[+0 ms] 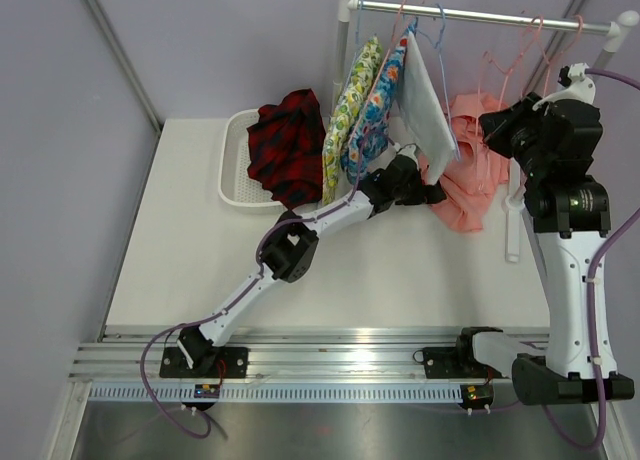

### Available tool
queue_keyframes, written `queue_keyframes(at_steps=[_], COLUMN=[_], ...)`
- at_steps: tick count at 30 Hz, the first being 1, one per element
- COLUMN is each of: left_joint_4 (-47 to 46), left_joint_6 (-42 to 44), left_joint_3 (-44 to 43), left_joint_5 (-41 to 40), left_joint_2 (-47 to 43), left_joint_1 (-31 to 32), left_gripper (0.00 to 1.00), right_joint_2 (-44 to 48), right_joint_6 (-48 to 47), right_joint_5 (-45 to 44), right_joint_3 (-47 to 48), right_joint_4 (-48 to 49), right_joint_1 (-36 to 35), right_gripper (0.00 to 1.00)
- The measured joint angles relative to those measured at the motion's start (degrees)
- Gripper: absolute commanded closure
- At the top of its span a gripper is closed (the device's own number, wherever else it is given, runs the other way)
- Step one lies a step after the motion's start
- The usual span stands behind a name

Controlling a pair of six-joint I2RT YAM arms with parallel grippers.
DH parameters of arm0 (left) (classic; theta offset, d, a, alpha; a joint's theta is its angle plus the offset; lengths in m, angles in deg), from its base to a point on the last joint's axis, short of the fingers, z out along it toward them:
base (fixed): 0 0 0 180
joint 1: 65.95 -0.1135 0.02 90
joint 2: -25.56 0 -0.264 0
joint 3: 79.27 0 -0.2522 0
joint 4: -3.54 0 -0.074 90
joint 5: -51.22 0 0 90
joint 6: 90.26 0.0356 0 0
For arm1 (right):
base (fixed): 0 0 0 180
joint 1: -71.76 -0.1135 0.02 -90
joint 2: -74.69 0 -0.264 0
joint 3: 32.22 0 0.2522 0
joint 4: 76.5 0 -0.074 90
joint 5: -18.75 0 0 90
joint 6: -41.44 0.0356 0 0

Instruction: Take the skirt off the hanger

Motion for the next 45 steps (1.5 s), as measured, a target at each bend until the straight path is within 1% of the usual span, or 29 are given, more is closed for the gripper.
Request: queue_keyframes(at_steps=[1, 2, 3, 6, 10, 13, 14, 15, 19, 20, 21, 22, 24, 25, 29, 31, 33, 35, 36, 39, 41, 43, 45], left_joint_4=[-0.1, -2.3, -2.8, -4.3, -5.8, -6.2, -6.7, -6.8, -7.6, -7.4, -7.2, -7.2, -7.3, -7.4, -7.8, -9.5, -13.9, -19.5, -20.8, -23.4, -23.8, -22.9, -21.3], left_joint_6=[-1.0, -1.8, -2.8, -4.7, -6.0, -6.5, -6.9, -7.1, -9.1, -9.5, -10.0, -10.4, -11.4, -11.8, -12.6, -12.5, -12.5, -11.6, -11.2, -9.0, -6.9, -4.5, -2.1], left_joint_3=[0.0, -0.2, -0.3, -0.3, -0.4, -0.4, -0.4, -0.4, -0.5, -0.5, -0.5, -0.5, -0.5, -0.5, -0.4, 0.9, 6.2, 19.0, 25.2, 48.3, 61.9, 71.5, 76.5], left_joint_5=[0.1, 0.5, 0.5, 0.6, 0.2, -0.4, -0.7, -0.7, -1.2, -1.6, -2.0, -2.5, -3.3, -3.5, -3.7, -3.2, -2.2, -1.5, -1.5, -1.9, -3.4, -6.0, -8.7], left_joint_2=[0.7, 1.4, 1.6, 2.4, 3.1, 3.5, 3.7, 3.8, 4.7, 4.7, 4.8, 5.0, 5.3, 5.5, 5.5, 5.3, 3.3, -3.5, -7.1, -22.6, -33.5, -44.3, -53.8], left_joint_1=[0.1, 0.2, 0.3, 0.4, 0.4, 0.4, 0.3, 0.3, 0.1, 0.1, 0.0, 0.0, 0.0, 0.0, 0.0, 0.0, -0.1, -0.2, -0.2, 0.1, 0.8, 2.5, 5.0], left_gripper=[0.01, 0.05, 0.13, 0.27, 0.34, 0.41, 0.49, 0.49, 0.69, 0.8, 0.83, 0.84, 0.93, 1.0, 1.0, 1.0, 1.0, 1.0, 1.0, 1.0, 1.0, 1.0, 1.0], right_joint_2=[0.3, 0.7, 1.1, 2.2, 2.5, 2.5, 2.5, 2.5, 2.5, 2.6, 2.6, 2.6, 2.6, 2.6, 2.6, 2.6, 2.6, 2.6, 2.6, 2.5, 2.5, 2.5, 2.5], right_joint_6=[0.0, 0.0, 0.0, -0.1, -0.1, -0.1, -0.1, -0.1, -0.1, -0.1, -0.1, -0.1, -0.1, -0.1, -0.1, -0.1, -0.3, -0.7, -0.7, -0.9, -0.9, -0.9, -0.9], right_joint_5=[0.0, 0.0, 0.0, 0.0, 0.0, 0.0, 0.0, 0.0, 0.0, 0.0, 0.1, 0.1, 0.1, 0.1, 0.1, 0.1, 0.0, 0.0, 0.0, -0.1, -0.2, -0.2, -0.6], right_joint_3=[0.0, 0.0, 0.0, 0.0, 0.0, 0.0, 0.0, 0.0, -0.8, -1.1, -1.5, -1.9, -2.6, -3.0, -3.8, -4.0, -4.0, -4.0, -4.0, -4.0, -4.0, -4.1, -4.6], right_joint_4=[0.0, 0.0, 0.0, 0.0, 0.0, 0.0, 0.0, 0.0, 1.0, 1.3, 1.7, 2.0, 2.2, 2.3, 2.6, 3.0, 3.0, 3.2, 3.3, 3.8, 4.3, 5.0, 5.9], right_joint_1=[0.0, 0.0, 0.0, 0.0, 0.0, 0.0, 0.0, 0.0, 0.0, 0.0, 0.0, 0.0, 0.0, 0.0, 0.0, 0.0, 0.0, 0.0, 0.0, 0.0, 0.0, 0.0, 0.0], right_gripper=[1.0, 1.0, 1.0, 1.0, 1.0, 1.0, 1.0, 1.0, 1.0, 1.0, 1.0, 1.0, 1.0, 1.0, 1.0, 1.0, 1.0, 1.0, 1.0, 1.0, 1.0, 1.0, 1.0])
